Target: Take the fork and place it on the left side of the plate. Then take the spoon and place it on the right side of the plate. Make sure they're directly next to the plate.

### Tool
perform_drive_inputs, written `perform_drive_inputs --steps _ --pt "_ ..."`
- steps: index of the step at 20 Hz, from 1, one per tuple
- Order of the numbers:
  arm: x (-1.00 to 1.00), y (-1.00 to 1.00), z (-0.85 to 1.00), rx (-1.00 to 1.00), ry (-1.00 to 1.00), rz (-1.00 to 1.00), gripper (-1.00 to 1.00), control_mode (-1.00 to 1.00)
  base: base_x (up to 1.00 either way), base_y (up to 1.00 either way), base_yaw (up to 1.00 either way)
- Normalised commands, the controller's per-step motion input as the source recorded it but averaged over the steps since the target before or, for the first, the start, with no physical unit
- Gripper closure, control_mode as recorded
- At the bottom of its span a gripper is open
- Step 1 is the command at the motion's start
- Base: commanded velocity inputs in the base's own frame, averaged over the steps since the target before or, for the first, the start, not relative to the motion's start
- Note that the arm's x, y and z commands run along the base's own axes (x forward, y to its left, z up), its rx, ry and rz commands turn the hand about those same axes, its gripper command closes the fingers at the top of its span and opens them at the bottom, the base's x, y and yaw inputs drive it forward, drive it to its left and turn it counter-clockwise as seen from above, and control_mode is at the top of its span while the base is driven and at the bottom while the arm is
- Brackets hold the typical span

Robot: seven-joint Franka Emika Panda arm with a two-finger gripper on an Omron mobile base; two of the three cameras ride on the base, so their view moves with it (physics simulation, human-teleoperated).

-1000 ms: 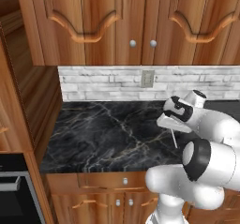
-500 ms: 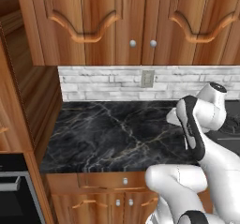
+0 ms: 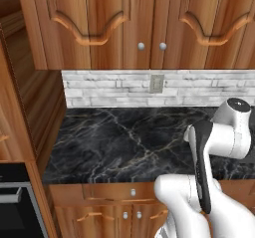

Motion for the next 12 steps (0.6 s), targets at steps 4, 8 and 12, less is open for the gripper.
perform_drive_inputs --steps 4,8,12 --pt "-0.06 0.01 0.0 -0.09 0.0 -0.02 1.0 -1.0 0.0 0.0 0.0" --pt "0.0 0.0 0.0 -0.04 0.0 0.0 1.0 -1.0 0.0 0.0 0.0" --pt "0.0 0.0 0.0 -0.01 0.0 0.0 1.0 -1.0 0.0 0.0 0.0"
